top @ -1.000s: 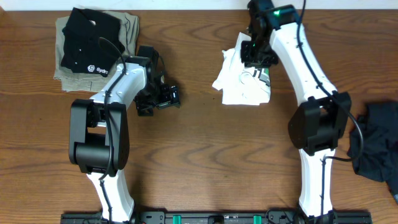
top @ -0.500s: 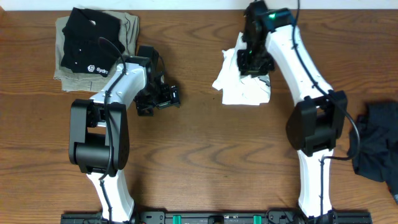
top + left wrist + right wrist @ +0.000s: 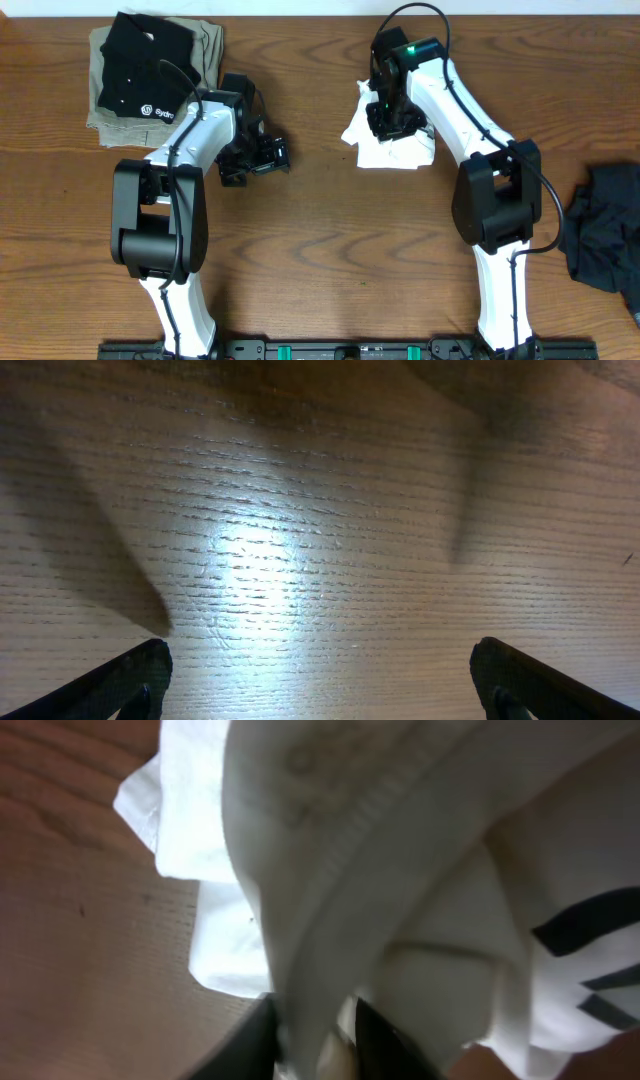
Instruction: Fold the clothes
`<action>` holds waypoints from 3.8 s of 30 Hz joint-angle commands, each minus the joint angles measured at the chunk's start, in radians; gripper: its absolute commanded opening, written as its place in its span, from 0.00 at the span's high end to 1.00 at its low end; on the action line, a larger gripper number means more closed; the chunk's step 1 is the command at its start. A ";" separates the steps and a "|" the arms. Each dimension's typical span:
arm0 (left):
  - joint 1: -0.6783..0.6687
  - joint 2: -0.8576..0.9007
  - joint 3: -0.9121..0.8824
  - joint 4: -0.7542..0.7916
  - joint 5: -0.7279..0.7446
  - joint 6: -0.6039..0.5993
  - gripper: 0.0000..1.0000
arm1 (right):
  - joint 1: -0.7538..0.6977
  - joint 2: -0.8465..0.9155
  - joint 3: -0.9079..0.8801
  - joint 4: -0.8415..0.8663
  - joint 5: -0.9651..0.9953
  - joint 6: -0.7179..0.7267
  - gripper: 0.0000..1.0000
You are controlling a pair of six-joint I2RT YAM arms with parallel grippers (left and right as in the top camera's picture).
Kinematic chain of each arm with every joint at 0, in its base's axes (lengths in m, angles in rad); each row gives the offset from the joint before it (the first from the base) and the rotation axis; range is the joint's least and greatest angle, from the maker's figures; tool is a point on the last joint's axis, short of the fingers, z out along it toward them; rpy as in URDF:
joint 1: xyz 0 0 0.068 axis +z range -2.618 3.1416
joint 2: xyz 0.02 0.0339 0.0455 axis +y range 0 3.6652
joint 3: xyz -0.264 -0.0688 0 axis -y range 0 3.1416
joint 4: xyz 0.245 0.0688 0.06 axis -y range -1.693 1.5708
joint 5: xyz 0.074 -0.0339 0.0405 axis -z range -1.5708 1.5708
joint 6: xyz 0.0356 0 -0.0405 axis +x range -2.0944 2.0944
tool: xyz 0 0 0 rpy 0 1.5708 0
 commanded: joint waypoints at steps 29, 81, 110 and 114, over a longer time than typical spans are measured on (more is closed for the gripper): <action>0.004 -0.020 -0.006 -0.002 0.006 0.002 0.03 | 0.059 -0.013 0.225 -0.182 0.136 0.076 0.37; 0.004 -0.020 -0.006 0.008 0.006 0.002 0.03 | 0.016 -0.130 -0.019 0.071 -0.086 -0.021 0.71; 0.004 -0.020 -0.006 0.002 0.006 0.002 0.03 | 0.188 -0.008 -0.033 0.040 0.113 0.172 0.67; 0.004 -0.020 -0.006 0.001 0.006 0.002 0.02 | 0.193 0.000 -0.034 0.050 0.113 0.175 0.77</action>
